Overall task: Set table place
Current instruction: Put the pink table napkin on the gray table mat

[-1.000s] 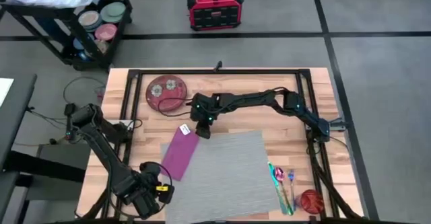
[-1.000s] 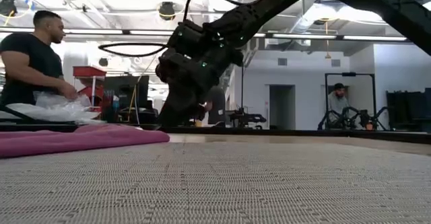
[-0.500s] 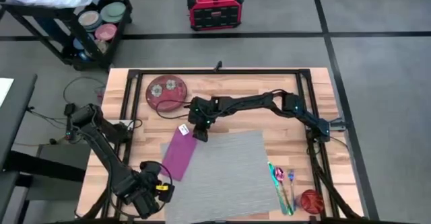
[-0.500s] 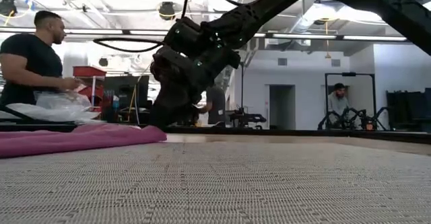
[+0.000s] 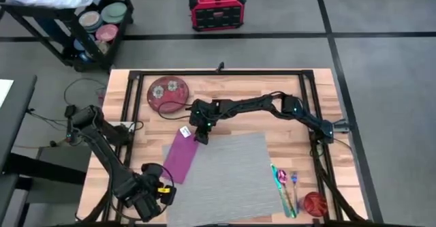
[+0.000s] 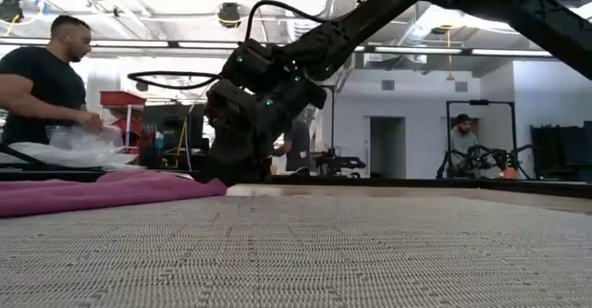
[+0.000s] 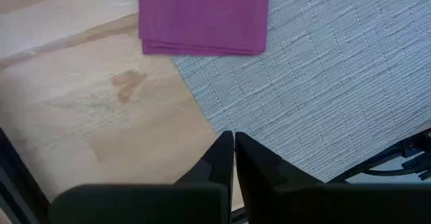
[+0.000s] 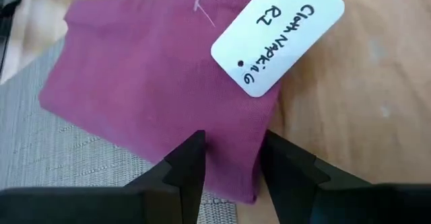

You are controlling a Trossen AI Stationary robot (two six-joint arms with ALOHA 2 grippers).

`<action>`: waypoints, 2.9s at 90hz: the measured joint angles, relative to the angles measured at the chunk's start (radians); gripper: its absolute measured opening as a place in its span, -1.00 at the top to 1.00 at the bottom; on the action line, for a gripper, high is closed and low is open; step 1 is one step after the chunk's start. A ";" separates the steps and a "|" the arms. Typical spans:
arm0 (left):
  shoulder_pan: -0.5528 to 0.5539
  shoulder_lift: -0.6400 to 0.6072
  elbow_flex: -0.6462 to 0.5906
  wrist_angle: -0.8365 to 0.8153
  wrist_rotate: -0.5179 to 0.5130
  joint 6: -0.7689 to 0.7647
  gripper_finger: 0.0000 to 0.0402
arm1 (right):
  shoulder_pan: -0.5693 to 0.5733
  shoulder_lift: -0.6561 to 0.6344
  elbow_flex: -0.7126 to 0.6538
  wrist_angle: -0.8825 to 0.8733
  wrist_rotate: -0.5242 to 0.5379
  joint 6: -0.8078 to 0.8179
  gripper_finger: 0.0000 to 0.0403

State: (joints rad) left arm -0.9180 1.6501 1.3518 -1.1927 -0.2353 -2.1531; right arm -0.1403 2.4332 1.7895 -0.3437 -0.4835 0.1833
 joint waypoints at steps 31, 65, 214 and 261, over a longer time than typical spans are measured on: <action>0.000 0.000 0.000 -0.041 -0.015 0.007 1.00 | -0.028 0.005 -0.004 -0.018 -0.043 0.081 0.98; -0.001 0.002 0.000 -0.093 -0.016 0.043 1.00 | 0.015 -0.037 -0.011 -0.089 -0.132 0.082 0.99; 0.066 0.004 0.000 -0.167 -0.194 0.023 1.00 | 0.165 -0.039 0.182 -0.595 0.148 -0.591 0.94; 0.160 0.005 -0.218 0.285 -0.221 0.188 1.00 | 0.058 -0.039 0.286 -0.610 0.024 -0.444 0.20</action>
State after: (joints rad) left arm -0.7582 1.6554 1.1338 -0.9075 -0.4558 -1.9656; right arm -0.0828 2.3947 2.0750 -0.9534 -0.4590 -0.2603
